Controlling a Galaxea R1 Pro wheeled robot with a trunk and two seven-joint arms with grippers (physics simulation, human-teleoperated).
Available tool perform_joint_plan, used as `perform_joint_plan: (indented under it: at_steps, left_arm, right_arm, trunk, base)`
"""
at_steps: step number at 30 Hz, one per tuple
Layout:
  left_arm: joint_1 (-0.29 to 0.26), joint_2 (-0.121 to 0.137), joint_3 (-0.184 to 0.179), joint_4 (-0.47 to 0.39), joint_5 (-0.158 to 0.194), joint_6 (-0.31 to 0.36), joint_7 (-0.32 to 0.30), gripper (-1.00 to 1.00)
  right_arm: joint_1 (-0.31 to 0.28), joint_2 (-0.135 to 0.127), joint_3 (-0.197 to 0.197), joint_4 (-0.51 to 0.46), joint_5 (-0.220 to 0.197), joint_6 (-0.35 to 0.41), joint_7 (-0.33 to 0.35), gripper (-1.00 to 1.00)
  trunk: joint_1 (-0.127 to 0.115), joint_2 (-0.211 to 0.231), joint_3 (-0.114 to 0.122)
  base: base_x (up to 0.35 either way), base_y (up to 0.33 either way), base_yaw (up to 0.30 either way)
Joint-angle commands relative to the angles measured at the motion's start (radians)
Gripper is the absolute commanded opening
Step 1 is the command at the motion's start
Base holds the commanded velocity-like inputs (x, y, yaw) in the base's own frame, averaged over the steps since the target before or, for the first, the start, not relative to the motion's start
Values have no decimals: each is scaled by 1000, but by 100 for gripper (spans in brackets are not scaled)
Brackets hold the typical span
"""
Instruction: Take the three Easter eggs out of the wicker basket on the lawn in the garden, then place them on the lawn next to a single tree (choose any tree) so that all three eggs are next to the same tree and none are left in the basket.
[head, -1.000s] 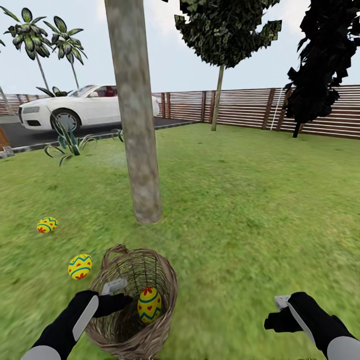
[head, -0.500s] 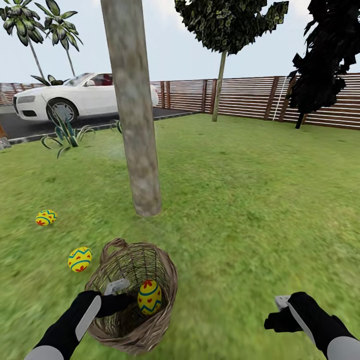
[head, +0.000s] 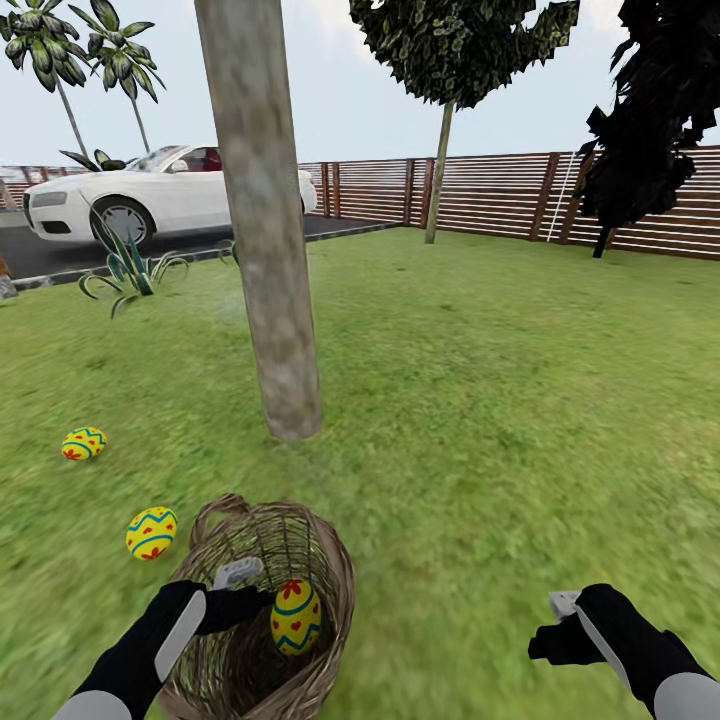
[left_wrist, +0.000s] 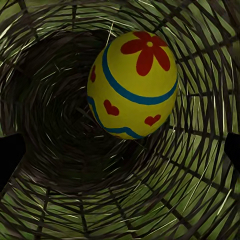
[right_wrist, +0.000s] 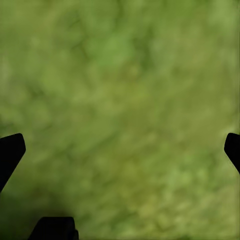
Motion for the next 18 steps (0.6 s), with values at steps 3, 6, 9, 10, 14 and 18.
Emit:
perform_joint_plan:
  at_steps: [3,6,9,10,14,18]
  left_arm:
    - [0,0,-1,-1,-3,4,-3,100]
    - [-1,0,-1,-1,-3,4,-3,100]
    - [0,0,-1,-1,-3,4,-3,100]
    - [0,0,-1,-1,-3,4,-3,100]
    - [0,0,-1,-1,-2,4,-3,100]
    - [0,0,-1,-1,-3,4,-3,100]
  right_arm:
    - [-1,-1,6,-1,-5,4,0,100]
    - [-1,-1,6,-1,-5,4,0,100]
    - [-1,-1,6,-1,-5,4,0,100]
    - [-1,-1,6,-1,-5,4,0,100]
    - [-1,-1,6,-1,-5,4,0,100]
    - [-1,-3,5,-1,-7,3,2,100]
  trunk:
    - [0,-1,-5]
    - [2,-1,-16]
    - [3,-2,-28]
    - [3,-2,-32]
    - [5,-3,-47]
    - [6,-3,-51]
  base:
    - [1,0,0]
    - [0,0,0]
    - [0,0,0]
    - [0,0,0]
    - [0,0,0]
    - [0,0,0]
